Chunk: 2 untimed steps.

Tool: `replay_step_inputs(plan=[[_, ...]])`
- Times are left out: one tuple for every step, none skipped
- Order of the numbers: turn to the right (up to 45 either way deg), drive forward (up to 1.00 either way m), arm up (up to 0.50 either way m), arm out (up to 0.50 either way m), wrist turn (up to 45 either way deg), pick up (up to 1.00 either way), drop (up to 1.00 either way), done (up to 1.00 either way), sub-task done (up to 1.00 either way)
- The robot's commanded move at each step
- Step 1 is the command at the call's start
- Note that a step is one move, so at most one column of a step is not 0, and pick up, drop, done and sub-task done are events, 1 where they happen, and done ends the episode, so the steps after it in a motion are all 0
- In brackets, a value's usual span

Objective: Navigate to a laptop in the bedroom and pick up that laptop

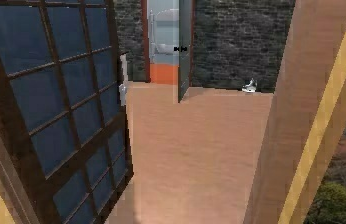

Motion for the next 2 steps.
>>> replay_step_inputs(plan=[[0.0, 0.75, 0.00, 0.00, 0.0, 0.00, 0.00, 0.00, 0.00], [36.0, 0.00, 0.00, 0.00, 0.0, 0.00, 0.00, 0.00, 0.00]])
